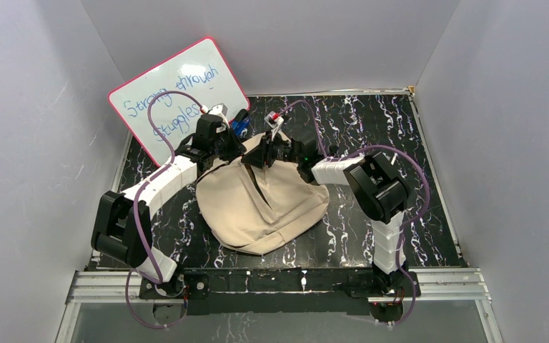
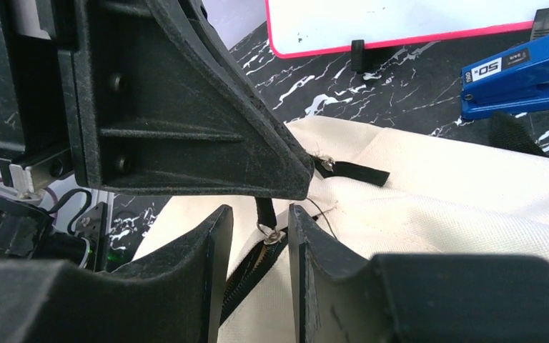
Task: Pack the student bag
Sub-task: Zip the student bag at the center of the board.
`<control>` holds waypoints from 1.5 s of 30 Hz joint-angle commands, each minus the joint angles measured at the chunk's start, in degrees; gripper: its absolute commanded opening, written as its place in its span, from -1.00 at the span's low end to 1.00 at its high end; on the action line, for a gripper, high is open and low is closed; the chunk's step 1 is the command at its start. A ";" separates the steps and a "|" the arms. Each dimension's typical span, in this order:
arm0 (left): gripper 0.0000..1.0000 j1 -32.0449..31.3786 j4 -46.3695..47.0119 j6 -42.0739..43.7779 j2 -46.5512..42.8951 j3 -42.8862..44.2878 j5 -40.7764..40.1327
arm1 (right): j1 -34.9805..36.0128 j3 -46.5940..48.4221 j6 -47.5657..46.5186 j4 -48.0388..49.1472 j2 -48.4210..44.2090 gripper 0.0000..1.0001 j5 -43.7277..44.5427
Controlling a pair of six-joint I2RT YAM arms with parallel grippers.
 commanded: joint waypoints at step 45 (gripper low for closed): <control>-0.81 3.22 3.71 -1.78 -2.43 -0.41 8.54 | 0.06 3.02 5.11 21.96 6.62 -1.00 -6.84</control>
